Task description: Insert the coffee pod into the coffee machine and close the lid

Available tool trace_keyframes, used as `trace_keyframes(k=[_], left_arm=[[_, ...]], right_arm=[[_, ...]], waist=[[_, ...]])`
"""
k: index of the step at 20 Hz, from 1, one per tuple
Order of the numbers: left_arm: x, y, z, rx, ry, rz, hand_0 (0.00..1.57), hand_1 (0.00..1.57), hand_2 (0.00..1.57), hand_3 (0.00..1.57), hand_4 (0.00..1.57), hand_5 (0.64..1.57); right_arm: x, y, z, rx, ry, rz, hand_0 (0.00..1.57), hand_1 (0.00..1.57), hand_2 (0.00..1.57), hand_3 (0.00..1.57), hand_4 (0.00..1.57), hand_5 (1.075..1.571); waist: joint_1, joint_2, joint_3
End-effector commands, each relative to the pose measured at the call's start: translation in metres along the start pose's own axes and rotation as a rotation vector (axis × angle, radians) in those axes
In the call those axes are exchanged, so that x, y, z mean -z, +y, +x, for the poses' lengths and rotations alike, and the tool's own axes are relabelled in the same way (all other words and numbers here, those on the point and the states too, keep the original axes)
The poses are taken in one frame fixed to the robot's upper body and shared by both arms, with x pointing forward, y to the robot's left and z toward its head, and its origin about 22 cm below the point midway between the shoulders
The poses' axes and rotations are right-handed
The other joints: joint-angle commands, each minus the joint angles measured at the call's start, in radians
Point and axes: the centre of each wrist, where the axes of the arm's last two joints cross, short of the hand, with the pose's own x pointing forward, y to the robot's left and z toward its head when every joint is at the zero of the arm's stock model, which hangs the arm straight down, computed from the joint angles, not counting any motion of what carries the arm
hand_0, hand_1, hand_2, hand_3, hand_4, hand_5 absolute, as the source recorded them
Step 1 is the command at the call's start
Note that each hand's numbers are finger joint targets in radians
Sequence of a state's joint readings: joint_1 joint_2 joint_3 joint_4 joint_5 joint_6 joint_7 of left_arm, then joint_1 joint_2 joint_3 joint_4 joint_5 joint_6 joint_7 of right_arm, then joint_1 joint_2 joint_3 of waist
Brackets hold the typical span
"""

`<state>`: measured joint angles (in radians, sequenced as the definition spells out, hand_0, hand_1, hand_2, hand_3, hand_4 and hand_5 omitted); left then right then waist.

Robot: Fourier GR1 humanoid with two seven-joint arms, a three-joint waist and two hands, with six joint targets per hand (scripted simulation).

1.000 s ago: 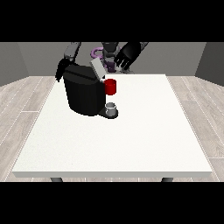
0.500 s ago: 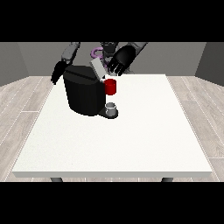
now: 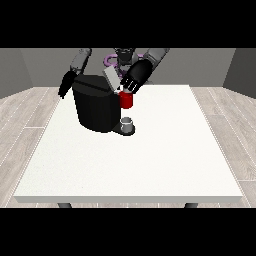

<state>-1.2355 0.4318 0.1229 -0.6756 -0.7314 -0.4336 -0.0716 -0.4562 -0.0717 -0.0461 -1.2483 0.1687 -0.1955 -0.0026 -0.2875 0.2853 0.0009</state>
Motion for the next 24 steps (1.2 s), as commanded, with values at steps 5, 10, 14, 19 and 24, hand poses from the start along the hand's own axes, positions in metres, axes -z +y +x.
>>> trace_keyframes(k=[5,10,14,19,24], left_arm=[[-0.002,0.005,-0.009,0.009,0.035,0.021,1.19,1.19,1.23,1.20,0.44,1.571],[-0.003,0.013,-0.003,0.014,-0.030,0.004,1.17,1.17,1.23,1.19,0.42,1.571],[-0.006,0.020,-0.008,-0.014,-0.017,0.045,1.23,1.23,1.26,1.20,0.41,1.571],[0.000,0.009,-0.004,-0.006,0.001,0.057,1.21,1.21,1.24,1.20,0.35,1.571],[-0.005,0.027,-0.001,0.016,-0.022,0.108,1.18,1.18,1.20,1.17,0.35,1.571]], right_arm=[[0.010,-0.014,0.019,0.005,-0.034,0.019,0.00,0.00,0.00,0.00,0.10,1.571],[0.001,-0.014,-0.006,0.019,-0.002,-0.011,0.00,0.00,0.00,0.00,0.00,1.571],[-0.001,-0.001,0.001,0.018,-0.015,-0.004,0.00,0.00,0.00,0.00,0.00,1.571],[-0.002,0.002,0.005,0.004,0.000,0.017,0.00,0.00,0.00,0.00,0.14,1.571],[0.008,-0.007,0.014,-0.003,-0.026,0.021,0.00,0.00,0.00,0.00,0.00,1.571]], waist=[[-0.033,0.025,-0.0007],[0.000,0.034,-0.0004],[-0.016,0.040,-0.0008],[-0.037,0.011,-0.0010],[-0.037,0.043,-0.0008]])
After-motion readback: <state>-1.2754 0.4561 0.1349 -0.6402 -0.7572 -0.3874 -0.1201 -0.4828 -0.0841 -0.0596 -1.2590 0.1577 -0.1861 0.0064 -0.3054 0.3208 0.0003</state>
